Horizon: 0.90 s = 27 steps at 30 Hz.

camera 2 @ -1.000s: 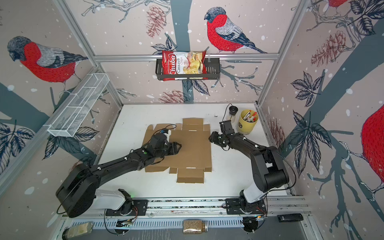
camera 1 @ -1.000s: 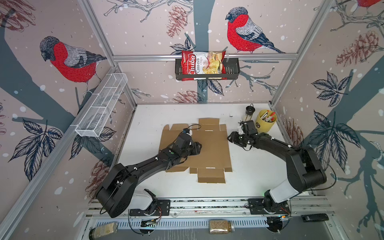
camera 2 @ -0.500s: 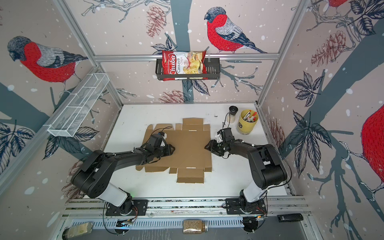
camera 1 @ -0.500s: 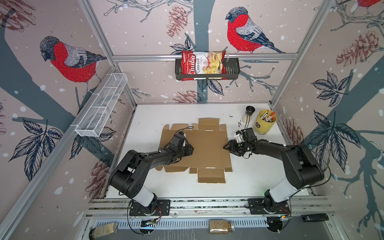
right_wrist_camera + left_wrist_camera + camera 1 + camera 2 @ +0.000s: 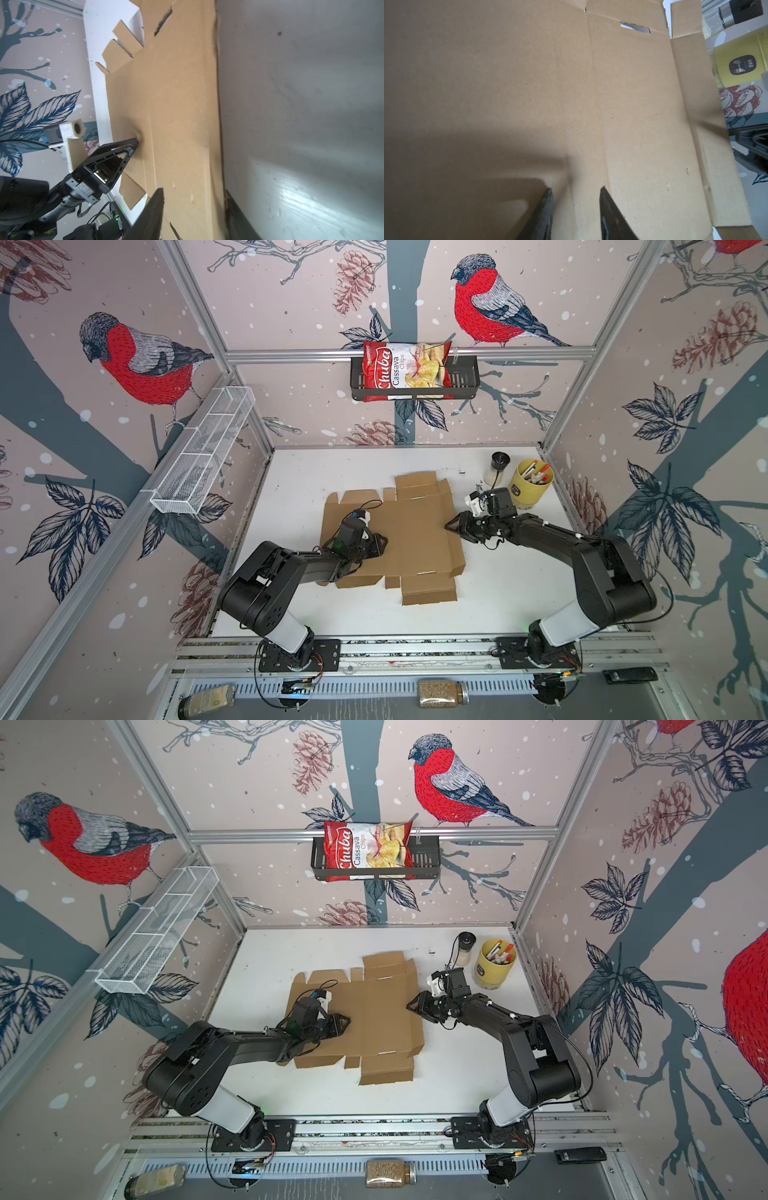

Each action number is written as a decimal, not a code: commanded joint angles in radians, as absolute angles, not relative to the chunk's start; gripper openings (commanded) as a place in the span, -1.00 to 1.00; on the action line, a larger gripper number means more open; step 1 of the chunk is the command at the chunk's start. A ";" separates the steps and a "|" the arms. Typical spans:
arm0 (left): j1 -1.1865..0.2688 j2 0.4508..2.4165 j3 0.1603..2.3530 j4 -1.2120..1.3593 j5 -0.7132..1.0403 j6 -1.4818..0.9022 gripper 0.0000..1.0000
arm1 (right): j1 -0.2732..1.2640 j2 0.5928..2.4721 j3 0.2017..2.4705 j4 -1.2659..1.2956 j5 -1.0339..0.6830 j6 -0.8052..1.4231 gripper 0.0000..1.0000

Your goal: Fold the paper box

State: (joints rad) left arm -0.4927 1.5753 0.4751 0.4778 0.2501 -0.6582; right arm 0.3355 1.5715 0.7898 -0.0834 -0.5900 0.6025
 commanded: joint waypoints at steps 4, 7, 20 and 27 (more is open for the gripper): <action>-0.496 1.568 0.454 0.389 0.286 -0.688 -0.24 | 0.369 1.587 0.815 -0.128 -0.426 0.605 -0.48; -0.503 1.557 0.446 0.394 0.294 -0.698 -0.25 | 0.404 1.595 0.851 -0.176 -0.327 0.569 -0.60; -0.668 1.131 0.472 -0.011 0.101 -0.650 -0.04 | 0.607 1.567 1.093 -0.419 -0.005 0.257 -0.84; -0.561 0.893 0.517 0.002 -0.138 -0.533 0.61 | 0.678 1.585 1.249 -0.577 0.120 0.158 -0.88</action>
State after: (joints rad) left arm -0.6189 0.9115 0.4976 0.0090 -0.0422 -0.6060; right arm 0.6575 1.5795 1.1973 -0.4854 0.0265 0.2306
